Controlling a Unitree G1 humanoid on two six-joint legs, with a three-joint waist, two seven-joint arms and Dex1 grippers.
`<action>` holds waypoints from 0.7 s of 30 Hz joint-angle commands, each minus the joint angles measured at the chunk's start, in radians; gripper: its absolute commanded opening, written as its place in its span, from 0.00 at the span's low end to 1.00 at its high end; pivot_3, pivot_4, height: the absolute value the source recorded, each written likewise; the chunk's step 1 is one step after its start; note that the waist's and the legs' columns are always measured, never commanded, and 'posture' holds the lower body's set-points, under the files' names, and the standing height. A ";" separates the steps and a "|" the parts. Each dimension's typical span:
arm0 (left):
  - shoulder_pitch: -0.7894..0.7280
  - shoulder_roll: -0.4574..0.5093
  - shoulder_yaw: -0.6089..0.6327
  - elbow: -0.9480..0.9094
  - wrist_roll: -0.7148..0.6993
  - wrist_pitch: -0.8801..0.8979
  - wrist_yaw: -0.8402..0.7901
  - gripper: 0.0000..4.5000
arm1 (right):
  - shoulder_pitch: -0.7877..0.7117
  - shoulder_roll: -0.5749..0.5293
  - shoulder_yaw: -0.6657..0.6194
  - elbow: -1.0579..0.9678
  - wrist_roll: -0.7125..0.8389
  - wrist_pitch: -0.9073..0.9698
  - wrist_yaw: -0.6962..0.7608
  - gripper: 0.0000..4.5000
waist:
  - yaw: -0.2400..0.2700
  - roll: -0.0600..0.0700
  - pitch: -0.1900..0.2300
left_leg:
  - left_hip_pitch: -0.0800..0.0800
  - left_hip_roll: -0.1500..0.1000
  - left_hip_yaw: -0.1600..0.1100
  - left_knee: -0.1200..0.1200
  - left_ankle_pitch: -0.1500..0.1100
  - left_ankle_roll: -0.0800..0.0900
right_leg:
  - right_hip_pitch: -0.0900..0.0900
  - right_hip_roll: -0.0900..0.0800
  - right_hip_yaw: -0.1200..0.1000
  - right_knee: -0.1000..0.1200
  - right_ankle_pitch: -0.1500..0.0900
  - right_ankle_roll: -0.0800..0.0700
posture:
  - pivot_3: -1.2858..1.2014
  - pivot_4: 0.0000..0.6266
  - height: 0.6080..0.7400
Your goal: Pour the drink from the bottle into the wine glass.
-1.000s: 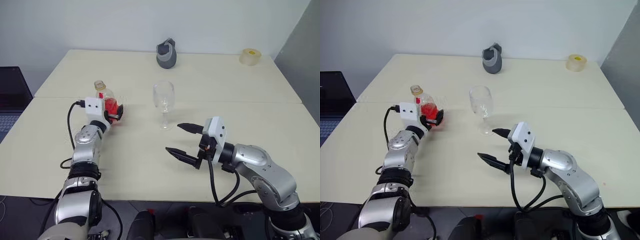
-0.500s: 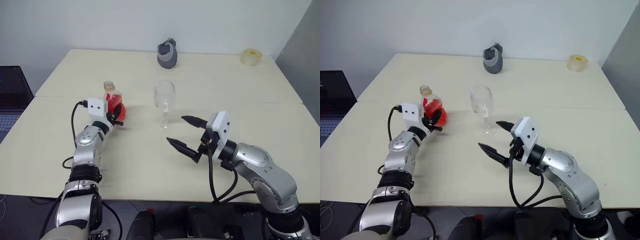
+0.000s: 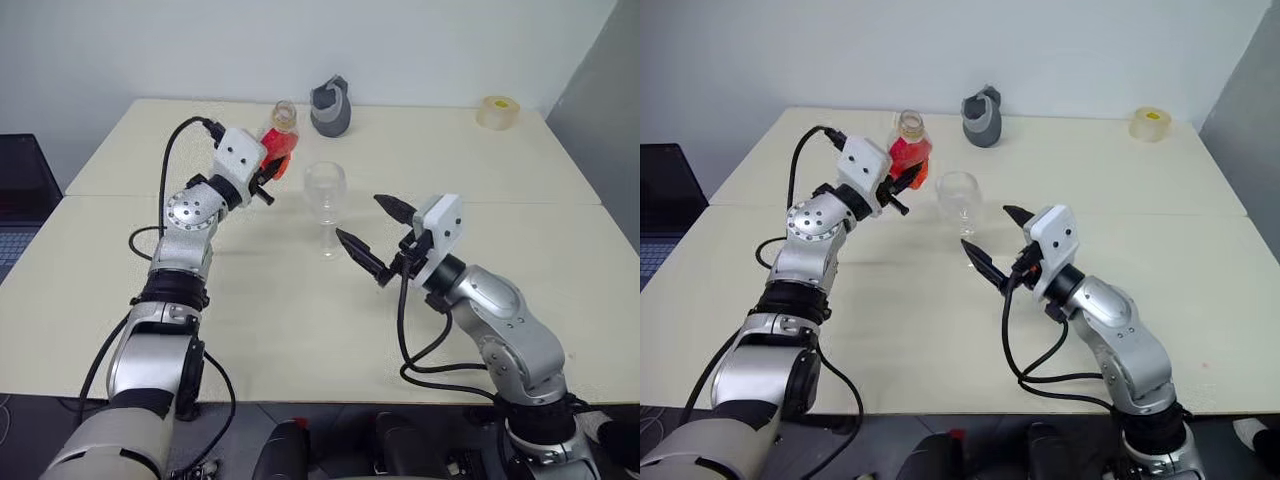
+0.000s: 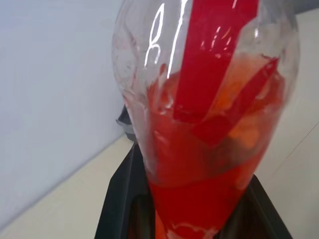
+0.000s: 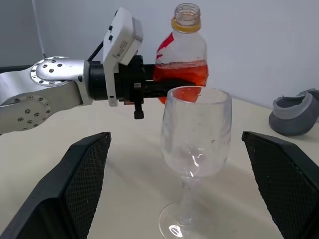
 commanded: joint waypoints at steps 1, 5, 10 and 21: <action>-0.081 0.059 -0.043 0.052 0.112 -0.175 0.089 0.18 | -0.017 0.027 0.014 -0.014 -0.026 -0.035 -0.026 1.00 | 0.001 0.000 0.000 | 0.000 0.000 0.000 0.000 0.000 0.000 | 0.000 0.000 0.000 0.000 0.000 0.000 | 0.52 0.24 1.00; -0.110 0.085 -0.088 0.118 0.192 -0.291 0.154 0.17 | -0.022 0.055 0.028 -0.006 -0.047 -0.032 -0.047 1.00 | 0.003 0.000 0.000 | -0.001 -0.001 0.000 0.000 0.000 0.000 | 0.000 -0.001 0.000 0.000 0.000 0.000 | 0.52 0.24 1.00; -0.125 0.115 -0.134 0.154 0.292 -0.388 0.249 0.17 | -0.032 0.079 0.031 0.006 -0.062 -0.028 -0.063 1.00 | 0.003 0.000 0.000 | -0.001 -0.001 0.000 0.001 0.000 0.000 | 0.000 -0.001 0.000 0.000 0.000 0.000 | 0.52 0.24 1.00; -0.185 0.166 -0.229 0.240 0.472 -0.446 0.433 0.17 | -0.055 0.090 0.033 0.013 -0.063 -0.012 -0.076 1.00 | 0.002 0.000 0.000 | -0.001 -0.001 0.000 0.001 0.000 0.000 | -0.001 -0.001 -0.001 0.000 0.000 0.000 | 0.52 0.24 1.00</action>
